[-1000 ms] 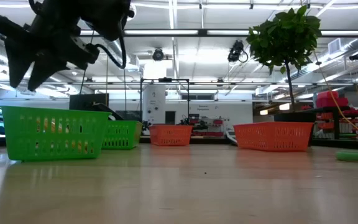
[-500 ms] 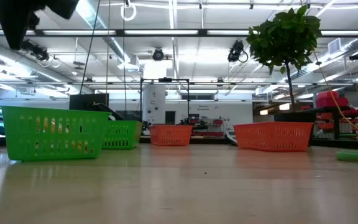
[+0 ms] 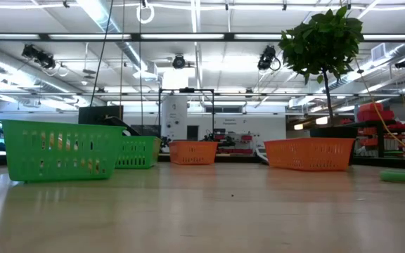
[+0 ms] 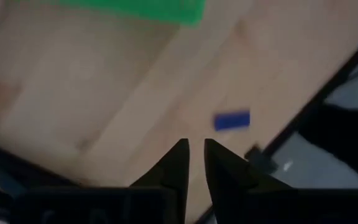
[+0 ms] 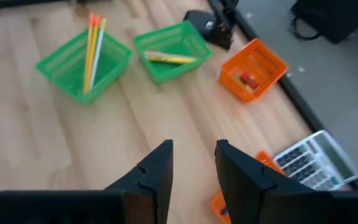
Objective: Sort crayons/erasers/pens/pencils in bins
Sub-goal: Put the blue eraser into the top orange bin
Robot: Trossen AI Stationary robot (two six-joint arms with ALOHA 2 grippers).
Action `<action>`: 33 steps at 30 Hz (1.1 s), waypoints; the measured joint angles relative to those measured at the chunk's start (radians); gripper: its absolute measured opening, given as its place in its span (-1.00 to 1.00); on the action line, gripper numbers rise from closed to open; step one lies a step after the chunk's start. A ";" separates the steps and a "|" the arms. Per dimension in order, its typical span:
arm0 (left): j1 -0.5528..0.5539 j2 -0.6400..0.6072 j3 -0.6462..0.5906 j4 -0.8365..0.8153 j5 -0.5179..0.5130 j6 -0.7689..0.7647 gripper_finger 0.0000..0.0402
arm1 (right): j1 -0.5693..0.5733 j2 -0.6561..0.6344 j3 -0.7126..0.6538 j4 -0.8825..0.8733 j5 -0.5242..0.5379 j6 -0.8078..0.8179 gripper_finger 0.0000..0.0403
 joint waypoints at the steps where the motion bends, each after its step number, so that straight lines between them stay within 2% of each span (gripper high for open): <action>1: -0.022 0.005 0.000 0.002 0.010 -0.014 -0.72 | 0.003 0.000 0.000 0.000 -0.016 0.004 -0.37; 7: -0.110 0.007 0.000 0.078 -0.001 -0.262 -0.70 | 0.046 0.000 0.000 0.015 -0.037 0.049 -0.37; 10: -0.142 0.011 0.001 0.132 -0.029 -0.331 -0.67 | 0.062 0.000 0.000 0.051 -0.030 0.063 -0.37; 15: -0.168 0.047 0.001 0.197 -0.043 -0.346 -0.64 | 0.105 0.000 0.000 0.122 -0.027 0.116 -0.37; 24: -0.172 0.132 0.000 0.364 -0.044 -0.271 -0.64 | 0.225 0.000 0.000 0.169 -0.027 0.231 -0.37; 33: -0.207 0.172 0.000 0.389 -0.048 -0.311 -0.60 | 0.332 0.001 0.000 0.165 -0.027 0.368 -0.37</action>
